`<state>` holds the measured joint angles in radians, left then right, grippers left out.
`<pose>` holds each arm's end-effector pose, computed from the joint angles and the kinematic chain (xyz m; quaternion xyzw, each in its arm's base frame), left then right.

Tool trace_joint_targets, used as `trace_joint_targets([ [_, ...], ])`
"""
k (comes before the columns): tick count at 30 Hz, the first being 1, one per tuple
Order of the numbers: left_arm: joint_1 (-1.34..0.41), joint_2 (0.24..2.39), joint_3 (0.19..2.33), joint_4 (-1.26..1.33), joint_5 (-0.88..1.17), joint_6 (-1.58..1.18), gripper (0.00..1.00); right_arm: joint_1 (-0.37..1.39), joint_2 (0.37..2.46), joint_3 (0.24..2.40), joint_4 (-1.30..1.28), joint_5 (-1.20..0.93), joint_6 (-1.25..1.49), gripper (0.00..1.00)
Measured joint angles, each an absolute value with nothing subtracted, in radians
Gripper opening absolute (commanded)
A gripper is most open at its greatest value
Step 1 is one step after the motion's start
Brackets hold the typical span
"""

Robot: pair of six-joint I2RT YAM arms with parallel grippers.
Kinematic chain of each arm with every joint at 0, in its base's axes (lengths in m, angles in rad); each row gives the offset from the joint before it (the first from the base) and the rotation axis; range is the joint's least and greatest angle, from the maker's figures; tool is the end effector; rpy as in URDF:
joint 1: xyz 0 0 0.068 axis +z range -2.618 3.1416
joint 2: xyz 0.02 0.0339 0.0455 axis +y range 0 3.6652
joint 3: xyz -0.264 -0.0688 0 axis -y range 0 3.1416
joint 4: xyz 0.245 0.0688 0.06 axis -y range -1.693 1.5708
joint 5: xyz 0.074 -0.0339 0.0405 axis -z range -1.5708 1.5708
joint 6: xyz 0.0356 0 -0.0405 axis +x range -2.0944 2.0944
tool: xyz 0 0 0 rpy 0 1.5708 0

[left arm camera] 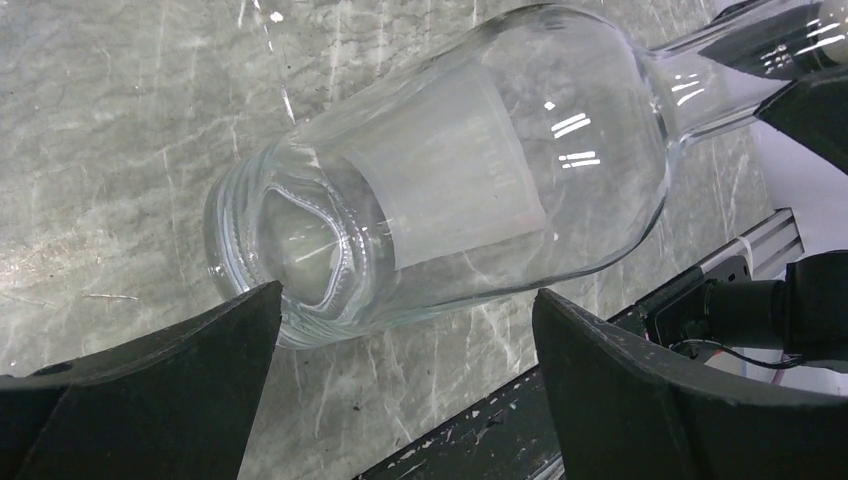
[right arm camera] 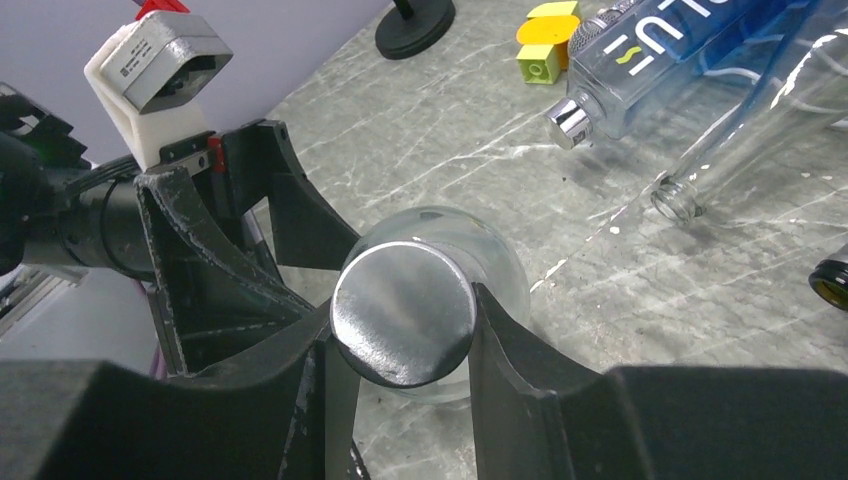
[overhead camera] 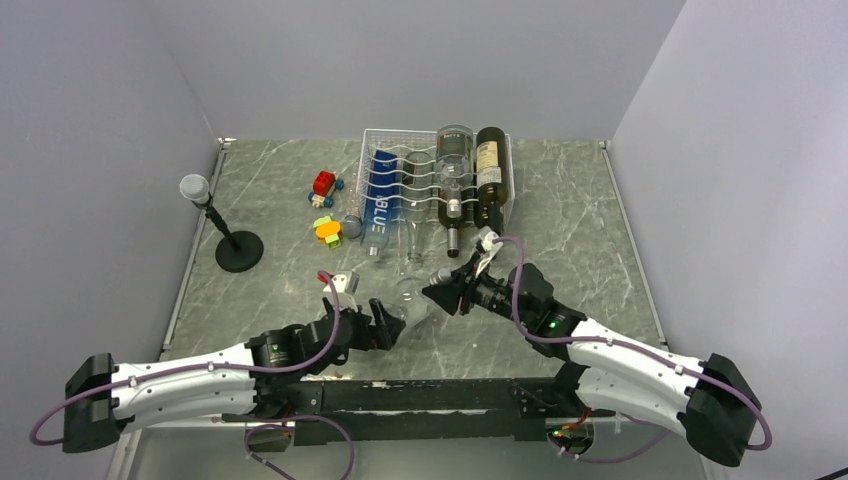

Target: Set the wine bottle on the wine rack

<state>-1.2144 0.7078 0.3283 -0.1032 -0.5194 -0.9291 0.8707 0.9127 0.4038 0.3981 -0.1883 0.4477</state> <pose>0.0731 -0.1458 0.2014 -0.0140 0.8374 -0.3341 0.4323 0.1302 0.1649 0.2433 -0.2170 0.7122 0.4620 0.4819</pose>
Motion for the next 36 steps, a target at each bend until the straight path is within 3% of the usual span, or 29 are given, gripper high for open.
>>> trace_joint_targets([
  [17, -1.21, 0.636, 0.381, -0.216, -0.551, -0.922, 0.99, 0.889, 0.747, 0.287, 0.189, -0.272, 0.455, 0.0],
  [27, -1.203, 0.586, 0.451, -0.279, -0.603, -0.894, 0.99, 0.92, 0.836, 0.249, -0.016, -0.401, 0.462, 0.0],
  [36, -1.203, 0.583, 0.472, -0.329, -0.625, -0.879, 0.99, 0.985, 1.017, 0.371, -0.061, -0.32, 0.42, 0.0],
])
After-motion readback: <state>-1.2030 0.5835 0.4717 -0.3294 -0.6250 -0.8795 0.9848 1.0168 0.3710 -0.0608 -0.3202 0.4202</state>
